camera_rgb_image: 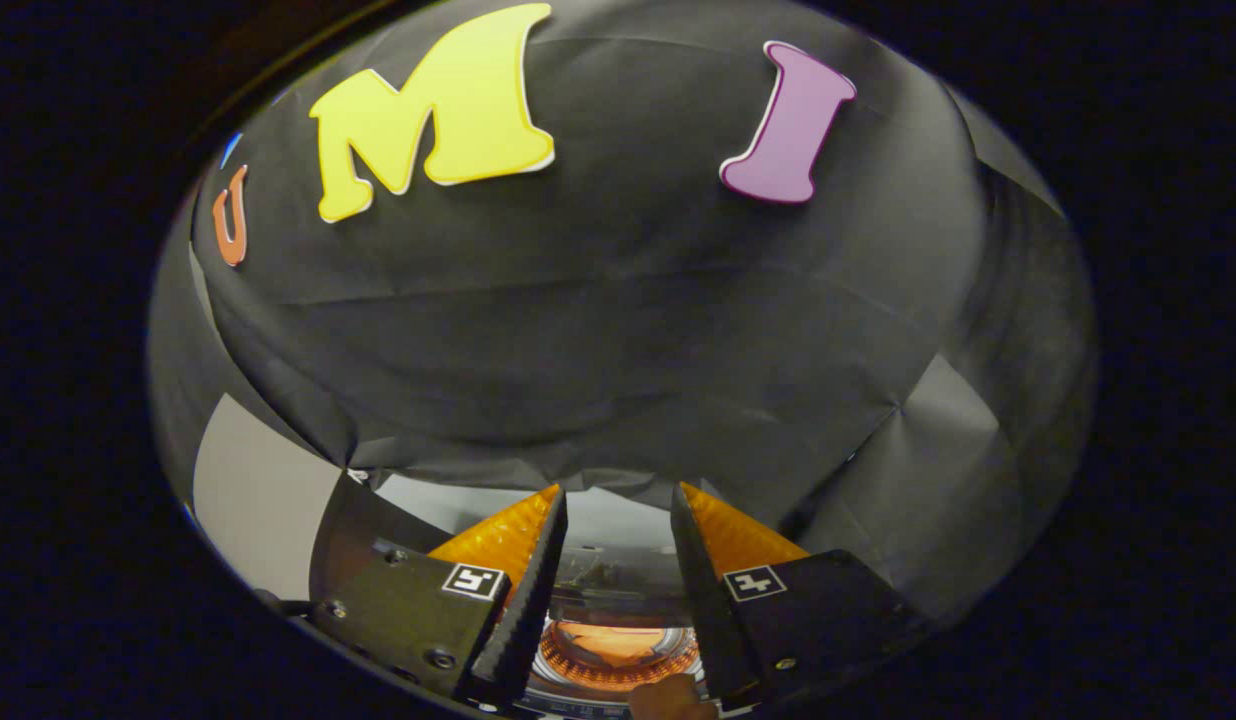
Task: Put the clothes into the washing machine and then close the washing machine lid.
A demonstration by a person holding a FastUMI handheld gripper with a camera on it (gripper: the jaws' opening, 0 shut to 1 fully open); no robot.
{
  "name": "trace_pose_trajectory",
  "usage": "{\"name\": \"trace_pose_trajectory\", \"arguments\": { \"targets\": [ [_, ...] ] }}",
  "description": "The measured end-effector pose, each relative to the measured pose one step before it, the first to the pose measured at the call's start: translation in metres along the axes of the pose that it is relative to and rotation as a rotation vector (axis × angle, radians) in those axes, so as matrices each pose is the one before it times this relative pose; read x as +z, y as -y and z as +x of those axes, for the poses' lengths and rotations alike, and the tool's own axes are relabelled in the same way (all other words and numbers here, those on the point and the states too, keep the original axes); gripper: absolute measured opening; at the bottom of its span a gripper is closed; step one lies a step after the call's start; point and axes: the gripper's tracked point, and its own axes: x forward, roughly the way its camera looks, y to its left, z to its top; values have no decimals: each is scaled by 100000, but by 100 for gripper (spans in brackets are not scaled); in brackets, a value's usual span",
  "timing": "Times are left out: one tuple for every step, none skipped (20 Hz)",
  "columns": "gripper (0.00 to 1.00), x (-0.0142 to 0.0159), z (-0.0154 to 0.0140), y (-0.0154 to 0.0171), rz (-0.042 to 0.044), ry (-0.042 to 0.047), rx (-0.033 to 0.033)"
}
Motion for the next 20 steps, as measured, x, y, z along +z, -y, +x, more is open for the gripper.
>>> {"name": "trace_pose_trajectory", "arguments": {
  "targets": [
    [66,-330,296,-57,234,-1294,361],
    [66,-508,-24,-121,-2,-1070,990],
    [66,-442,136,146,324,-1002,-41],
    [66,-406,276,-52,605,-970,97],
    [66,-438,248,-1,676,-1388,-12],
    [66,-593,170,76,987,-1319,-61],
    [66,-501,192,29,1093,-1203,-111],
    [66,-438,217,11,957,-1156,219],
    [66,63,-132,-10,1357,1093,560],
    [66,-216,193,206,572,-48,-416],
    [67,-146,-90,10,643,241,-57],
    [67,-245,-254,112,312,112,-200],
    [68,-126,-105,-59,336,495,-186],
    [68,-233,-157,-15,-251,501,-226],
    [68,-313,-431,42,-334,718,-232],
    [68,-206,-188,-52,-17,324,-99],
    [68,-454,-486,20,168,169,-1],
    [68,-354,-398,-45,109,-61,-35],
    [68,-467,-311,145,43,-59,-98],
    [68,-287,-321,-11,10,179,-210]
  ]
}}
